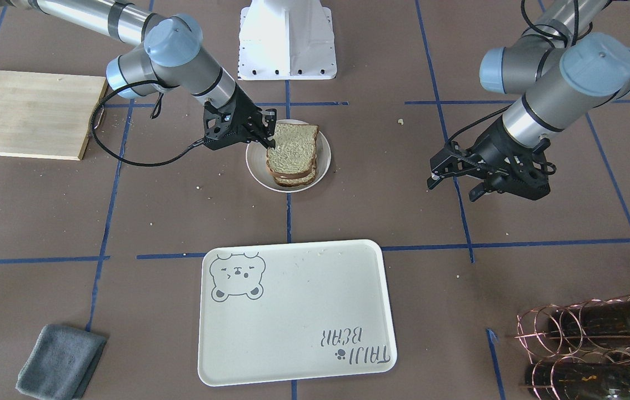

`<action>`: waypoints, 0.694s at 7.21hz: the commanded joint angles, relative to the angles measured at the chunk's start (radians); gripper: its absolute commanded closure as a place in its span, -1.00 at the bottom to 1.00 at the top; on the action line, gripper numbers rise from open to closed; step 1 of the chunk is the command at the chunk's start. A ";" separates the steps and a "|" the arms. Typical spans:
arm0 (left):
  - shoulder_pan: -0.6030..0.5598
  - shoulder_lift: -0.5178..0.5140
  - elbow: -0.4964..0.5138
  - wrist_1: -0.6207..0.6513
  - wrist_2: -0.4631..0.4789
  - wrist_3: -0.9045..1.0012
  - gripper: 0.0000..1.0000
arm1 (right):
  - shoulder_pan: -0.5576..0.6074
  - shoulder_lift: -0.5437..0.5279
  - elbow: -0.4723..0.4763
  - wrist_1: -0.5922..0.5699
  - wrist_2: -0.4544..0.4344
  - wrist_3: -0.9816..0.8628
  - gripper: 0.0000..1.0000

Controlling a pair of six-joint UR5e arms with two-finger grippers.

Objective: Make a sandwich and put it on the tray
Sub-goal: 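Lower the bread slice onto the egg toast and open the right gripper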

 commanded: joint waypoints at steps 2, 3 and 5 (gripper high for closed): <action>0.003 -0.004 0.002 0.000 0.000 -0.005 -1.00 | 0.040 0.009 -0.001 -0.001 0.007 0.006 -1.00; 0.023 -0.015 -0.001 0.003 0.005 -0.028 -1.00 | 0.092 0.009 0.006 -0.040 0.052 0.005 -1.00; 0.125 -0.047 -0.023 0.014 0.117 -0.179 -1.00 | 0.215 0.019 0.042 -0.230 0.176 -0.015 -1.00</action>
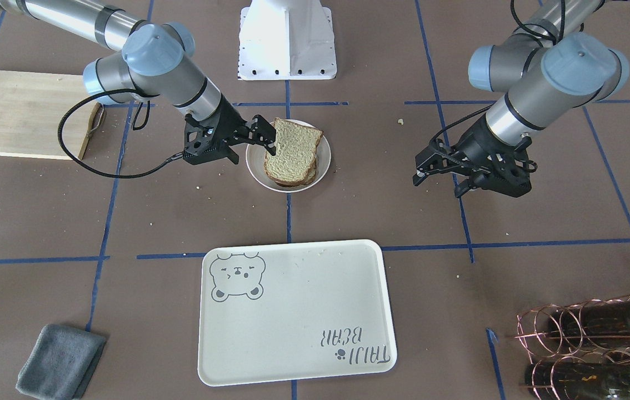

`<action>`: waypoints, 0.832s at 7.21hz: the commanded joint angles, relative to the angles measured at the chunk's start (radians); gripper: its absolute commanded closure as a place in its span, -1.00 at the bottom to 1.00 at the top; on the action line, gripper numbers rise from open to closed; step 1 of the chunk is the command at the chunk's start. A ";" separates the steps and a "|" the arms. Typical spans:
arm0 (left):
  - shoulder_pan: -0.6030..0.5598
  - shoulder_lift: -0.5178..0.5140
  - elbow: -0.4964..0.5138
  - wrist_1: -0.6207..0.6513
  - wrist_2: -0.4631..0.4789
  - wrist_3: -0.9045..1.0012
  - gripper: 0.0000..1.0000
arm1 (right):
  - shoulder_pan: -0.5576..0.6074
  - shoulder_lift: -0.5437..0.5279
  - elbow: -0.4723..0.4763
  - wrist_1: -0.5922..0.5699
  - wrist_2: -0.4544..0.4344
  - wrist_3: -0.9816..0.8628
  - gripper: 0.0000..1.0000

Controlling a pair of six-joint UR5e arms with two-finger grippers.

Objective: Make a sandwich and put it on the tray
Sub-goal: 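Reach the left gripper to the plate rim while the right arm withdraws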

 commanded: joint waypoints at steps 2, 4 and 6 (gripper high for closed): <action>0.203 -0.032 -0.014 0.012 0.186 -0.192 -0.99 | 0.138 -0.006 0.072 -0.367 0.089 -0.209 -1.00; 0.300 -0.067 -0.011 0.081 0.268 -0.237 -0.84 | 0.192 -0.027 0.126 -0.529 0.089 -0.413 -1.00; 0.375 -0.084 0.004 0.091 0.306 -0.273 -0.35 | 0.250 -0.116 0.155 -0.530 0.092 -0.579 -1.00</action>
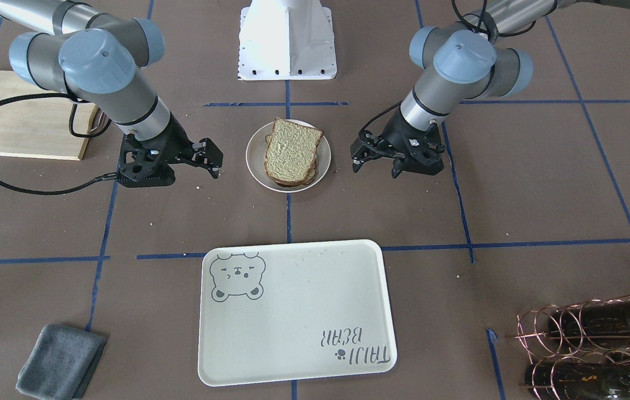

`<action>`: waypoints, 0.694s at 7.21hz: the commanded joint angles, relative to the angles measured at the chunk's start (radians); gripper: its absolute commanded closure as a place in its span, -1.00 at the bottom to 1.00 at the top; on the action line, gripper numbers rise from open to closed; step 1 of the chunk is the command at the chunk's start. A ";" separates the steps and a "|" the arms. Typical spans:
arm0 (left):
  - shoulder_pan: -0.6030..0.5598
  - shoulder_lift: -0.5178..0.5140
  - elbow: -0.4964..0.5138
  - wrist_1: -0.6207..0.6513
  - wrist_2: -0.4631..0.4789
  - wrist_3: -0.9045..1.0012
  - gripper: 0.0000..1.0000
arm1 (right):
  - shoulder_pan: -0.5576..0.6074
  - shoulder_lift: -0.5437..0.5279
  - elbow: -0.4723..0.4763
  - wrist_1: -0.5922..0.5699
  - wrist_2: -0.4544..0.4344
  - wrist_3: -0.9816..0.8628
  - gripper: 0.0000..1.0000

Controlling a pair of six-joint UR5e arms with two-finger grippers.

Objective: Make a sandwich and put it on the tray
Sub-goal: 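Reach the left gripper to the plate rim while the right arm withdraws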

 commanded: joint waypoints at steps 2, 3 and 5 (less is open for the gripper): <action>0.087 -0.027 0.016 0.009 0.021 -0.032 -0.02 | 0.107 -0.080 0.016 -0.015 0.083 -0.191 -1.00; 0.098 -0.027 0.024 0.007 0.021 -0.032 0.02 | 0.129 -0.094 0.017 -0.013 0.109 -0.206 -1.00; 0.130 -0.044 0.033 0.002 0.046 -0.034 0.04 | 0.135 -0.107 0.017 -0.005 0.113 -0.223 -1.00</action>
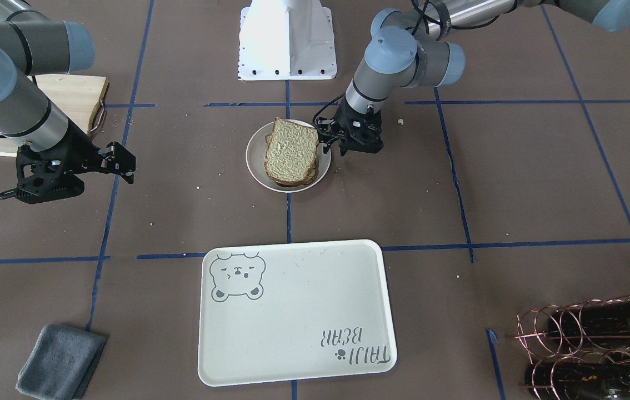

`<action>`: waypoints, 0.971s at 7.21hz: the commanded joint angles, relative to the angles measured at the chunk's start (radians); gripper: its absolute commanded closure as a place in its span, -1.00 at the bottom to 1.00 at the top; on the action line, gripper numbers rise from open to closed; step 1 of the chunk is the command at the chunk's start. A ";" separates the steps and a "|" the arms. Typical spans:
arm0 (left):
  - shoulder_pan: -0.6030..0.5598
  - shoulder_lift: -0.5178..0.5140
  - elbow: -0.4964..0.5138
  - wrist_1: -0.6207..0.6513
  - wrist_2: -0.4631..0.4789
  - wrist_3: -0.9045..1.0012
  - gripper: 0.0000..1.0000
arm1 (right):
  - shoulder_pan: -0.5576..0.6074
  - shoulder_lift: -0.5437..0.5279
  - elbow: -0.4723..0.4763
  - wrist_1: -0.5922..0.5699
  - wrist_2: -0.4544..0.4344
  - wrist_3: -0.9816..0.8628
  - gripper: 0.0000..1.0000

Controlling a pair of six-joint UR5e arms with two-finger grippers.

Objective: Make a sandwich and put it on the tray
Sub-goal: 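Reach the left gripper to the plate rim while the right arm withdraws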

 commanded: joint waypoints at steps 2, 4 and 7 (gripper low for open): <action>0.021 -0.013 0.012 -0.005 0.010 -0.001 0.16 | 0.010 -0.008 0.002 0.004 0.010 -0.011 -1.00; 0.021 -0.024 0.045 -0.008 0.010 0.002 0.34 | 0.010 -0.008 0.003 0.004 0.010 -0.011 -1.00; 0.019 -0.026 0.037 -0.020 0.010 0.002 1.00 | 0.016 -0.010 0.010 0.001 0.012 -0.011 -1.00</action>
